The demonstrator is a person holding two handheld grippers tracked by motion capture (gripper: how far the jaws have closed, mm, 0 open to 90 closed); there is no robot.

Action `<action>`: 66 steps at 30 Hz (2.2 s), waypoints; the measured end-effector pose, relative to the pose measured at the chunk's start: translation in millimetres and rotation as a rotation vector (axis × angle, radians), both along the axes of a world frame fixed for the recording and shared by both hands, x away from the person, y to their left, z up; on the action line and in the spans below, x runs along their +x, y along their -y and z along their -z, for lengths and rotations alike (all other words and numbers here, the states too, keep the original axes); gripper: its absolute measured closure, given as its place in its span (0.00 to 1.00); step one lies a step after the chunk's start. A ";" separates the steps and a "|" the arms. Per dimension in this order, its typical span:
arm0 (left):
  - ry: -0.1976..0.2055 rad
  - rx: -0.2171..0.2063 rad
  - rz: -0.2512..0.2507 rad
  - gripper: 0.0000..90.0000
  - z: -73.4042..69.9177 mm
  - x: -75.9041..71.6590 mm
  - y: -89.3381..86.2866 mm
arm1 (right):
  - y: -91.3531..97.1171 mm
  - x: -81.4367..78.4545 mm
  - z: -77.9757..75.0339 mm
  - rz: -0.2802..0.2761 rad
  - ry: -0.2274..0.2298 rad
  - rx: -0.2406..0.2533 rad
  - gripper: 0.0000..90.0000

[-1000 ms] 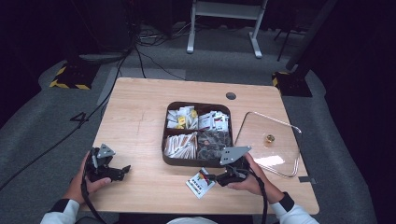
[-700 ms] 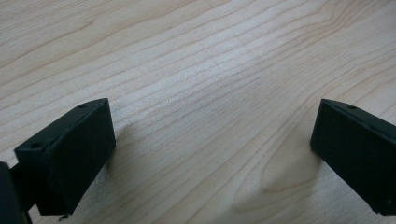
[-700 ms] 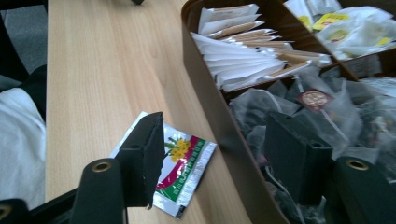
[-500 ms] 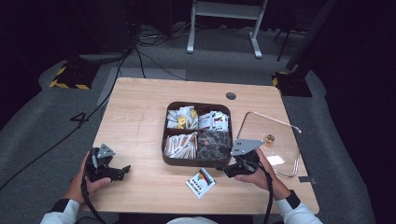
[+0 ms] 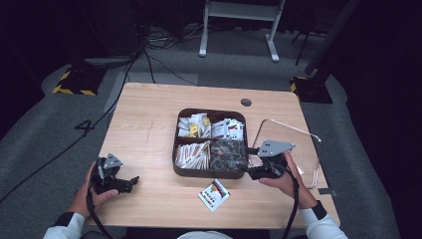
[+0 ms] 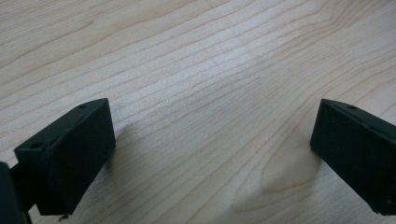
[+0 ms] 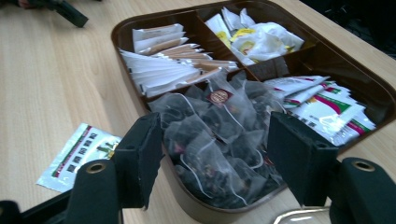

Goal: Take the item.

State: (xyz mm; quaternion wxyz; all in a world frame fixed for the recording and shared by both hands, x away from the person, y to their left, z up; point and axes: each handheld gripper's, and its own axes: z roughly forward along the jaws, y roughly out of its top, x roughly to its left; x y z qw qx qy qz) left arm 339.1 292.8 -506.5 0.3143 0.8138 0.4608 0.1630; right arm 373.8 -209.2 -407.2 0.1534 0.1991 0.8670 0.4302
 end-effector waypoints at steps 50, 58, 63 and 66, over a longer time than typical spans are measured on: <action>0.002 -0.002 -0.001 0.00 0.2 0.1 0.1 | 117.5 58.7 33.1 0.441 -0.060 -0.027 0.33; 0.001 -0.003 -0.001 0.00 0.2 0.1 0.1 | 133.2 67.6 45.3 0.491 -0.114 -0.047 0.33; 0.001 -0.003 -0.001 0.00 0.2 0.0 0.1 | 142.4 72.6 54.6 0.526 -0.135 -0.039 0.39; 0.002 -0.002 0.000 0.00 0.2 0.1 0.0 | 145.4 75.2 62.5 0.552 -0.132 -0.051 0.40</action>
